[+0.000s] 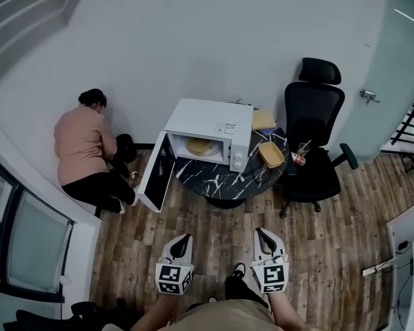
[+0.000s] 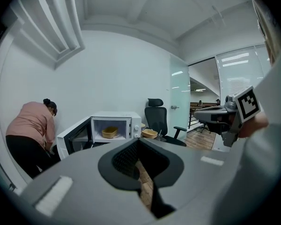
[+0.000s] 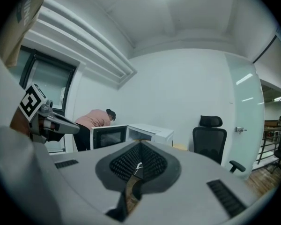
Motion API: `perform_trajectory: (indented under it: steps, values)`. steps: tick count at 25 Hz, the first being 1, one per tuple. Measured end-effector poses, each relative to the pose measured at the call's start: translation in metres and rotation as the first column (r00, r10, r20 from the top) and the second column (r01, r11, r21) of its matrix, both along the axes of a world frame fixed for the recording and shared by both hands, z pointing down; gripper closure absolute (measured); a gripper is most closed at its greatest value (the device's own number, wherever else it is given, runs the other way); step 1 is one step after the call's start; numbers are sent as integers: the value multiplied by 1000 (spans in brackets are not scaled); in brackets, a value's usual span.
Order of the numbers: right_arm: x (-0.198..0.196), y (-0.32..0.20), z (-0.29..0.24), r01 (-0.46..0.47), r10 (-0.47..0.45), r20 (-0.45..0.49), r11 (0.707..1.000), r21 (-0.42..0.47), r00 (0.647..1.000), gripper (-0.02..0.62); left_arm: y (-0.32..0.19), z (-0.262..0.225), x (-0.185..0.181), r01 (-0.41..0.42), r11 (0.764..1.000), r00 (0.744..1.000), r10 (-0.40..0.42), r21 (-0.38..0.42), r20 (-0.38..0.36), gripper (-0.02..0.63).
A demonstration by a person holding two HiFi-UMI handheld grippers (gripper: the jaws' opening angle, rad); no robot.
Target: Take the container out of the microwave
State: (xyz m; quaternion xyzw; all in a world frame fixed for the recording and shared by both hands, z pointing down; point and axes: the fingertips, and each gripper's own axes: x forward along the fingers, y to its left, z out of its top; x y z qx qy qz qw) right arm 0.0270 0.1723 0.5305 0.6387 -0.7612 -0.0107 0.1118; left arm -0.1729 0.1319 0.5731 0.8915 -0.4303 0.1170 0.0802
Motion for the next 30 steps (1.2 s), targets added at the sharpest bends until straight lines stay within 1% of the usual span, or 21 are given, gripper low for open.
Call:
perform_trajectory:
  steps: [5, 9, 14, 17, 20, 23, 27, 30]
  values:
    - [20, -48, -11, 51, -51, 1, 998, 24, 999, 588, -40, -17, 28, 14, 1000, 1000, -14, 17, 10, 603]
    - [35, -84, -9, 112, -112, -1, 993, 35, 994, 588, -69, -25, 42, 66, 997, 998, -66, 36, 16, 603]
    - [54, -128, -4, 150, -152, 36, 988, 32, 988, 588, -101, -23, 58, 124, 992, 992, -124, 22, 34, 603]
    - [61, -147, 2, 191, -192, 42, 981, 16, 981, 588, -117, -16, 64, 163, 987, 985, -163, 7, 51, 603]
    - [67, -167, 6, 226, -227, 35, 974, 19, 973, 588, -135, -11, 71, 190, 982, 980, -190, 0, 55, 603]
    - [72, -185, 8, 236, -236, 18, 972, 25, 972, 588, -152, -4, 78, 199, 980, 979, -197, -21, 56, 601]
    - [74, -202, 8, 226, -227, 14, 974, 25, 974, 588, -173, 3, 77, 203, 978, 978, -200, -41, 64, 603]
    - [72, -217, 10, 214, -214, -7, 976, 25, 977, 588, -198, 5, 78, 188, 981, 981, -185, -45, 53, 603]
